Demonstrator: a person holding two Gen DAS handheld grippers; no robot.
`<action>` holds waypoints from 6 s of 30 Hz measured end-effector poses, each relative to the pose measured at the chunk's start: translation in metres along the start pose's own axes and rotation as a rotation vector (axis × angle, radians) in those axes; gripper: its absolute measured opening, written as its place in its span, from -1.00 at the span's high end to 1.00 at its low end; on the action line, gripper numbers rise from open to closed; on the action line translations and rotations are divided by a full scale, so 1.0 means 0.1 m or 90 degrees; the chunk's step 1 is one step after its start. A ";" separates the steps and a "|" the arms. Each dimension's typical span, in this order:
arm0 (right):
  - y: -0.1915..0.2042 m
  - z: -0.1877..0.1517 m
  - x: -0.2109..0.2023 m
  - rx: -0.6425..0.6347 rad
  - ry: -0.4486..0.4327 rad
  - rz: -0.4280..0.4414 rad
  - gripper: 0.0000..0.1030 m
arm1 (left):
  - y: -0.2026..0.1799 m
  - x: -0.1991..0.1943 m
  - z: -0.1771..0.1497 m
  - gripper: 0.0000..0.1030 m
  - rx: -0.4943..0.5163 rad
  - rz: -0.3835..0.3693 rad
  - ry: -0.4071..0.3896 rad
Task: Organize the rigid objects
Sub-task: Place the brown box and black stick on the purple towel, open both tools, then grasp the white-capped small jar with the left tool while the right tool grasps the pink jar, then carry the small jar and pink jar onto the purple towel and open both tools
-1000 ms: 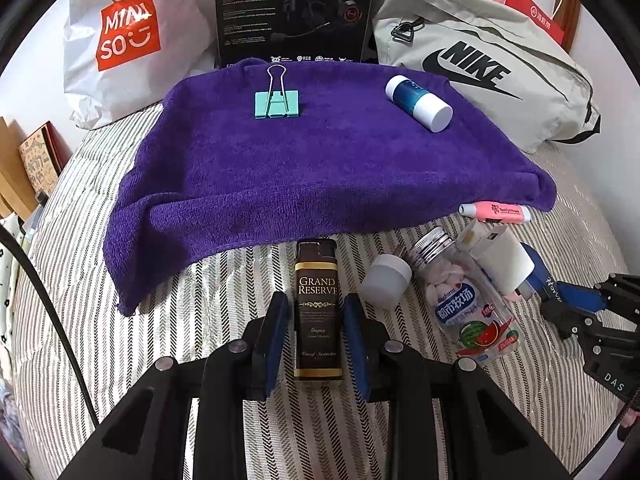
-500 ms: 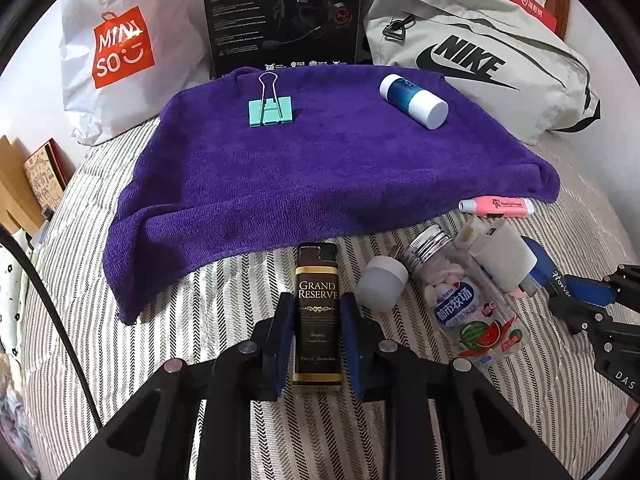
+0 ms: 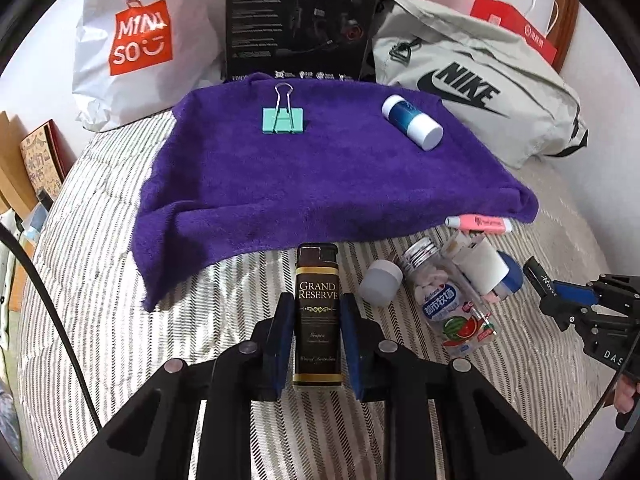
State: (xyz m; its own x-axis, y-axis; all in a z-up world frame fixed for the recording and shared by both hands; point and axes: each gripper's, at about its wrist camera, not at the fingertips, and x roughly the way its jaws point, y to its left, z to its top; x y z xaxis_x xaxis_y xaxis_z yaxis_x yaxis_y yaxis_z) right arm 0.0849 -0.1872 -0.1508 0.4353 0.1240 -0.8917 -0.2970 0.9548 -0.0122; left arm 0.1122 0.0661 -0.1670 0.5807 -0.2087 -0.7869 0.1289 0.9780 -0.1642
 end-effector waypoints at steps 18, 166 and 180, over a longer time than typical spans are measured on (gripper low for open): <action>-0.11 0.43 -0.21 0.019 -0.046 0.039 0.59 | 0.15 -0.25 0.34 0.56 -0.007 0.022 -0.041; 0.10 0.11 0.18 0.002 -0.005 -0.033 0.29 | 0.09 -0.03 -0.13 0.51 0.031 -0.062 0.019; 0.04 0.19 0.01 0.021 -0.013 0.028 0.29 | 0.15 -0.19 0.03 0.51 0.016 -0.058 0.000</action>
State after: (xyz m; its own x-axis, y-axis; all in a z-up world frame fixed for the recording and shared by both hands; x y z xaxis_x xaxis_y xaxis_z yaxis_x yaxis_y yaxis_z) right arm 0.1001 -0.1782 -0.1428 0.4395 0.1712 -0.8818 -0.2884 0.9566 0.0420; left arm 0.1054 0.0852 -0.1525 0.5661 -0.2967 -0.7691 0.2018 0.9545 -0.2197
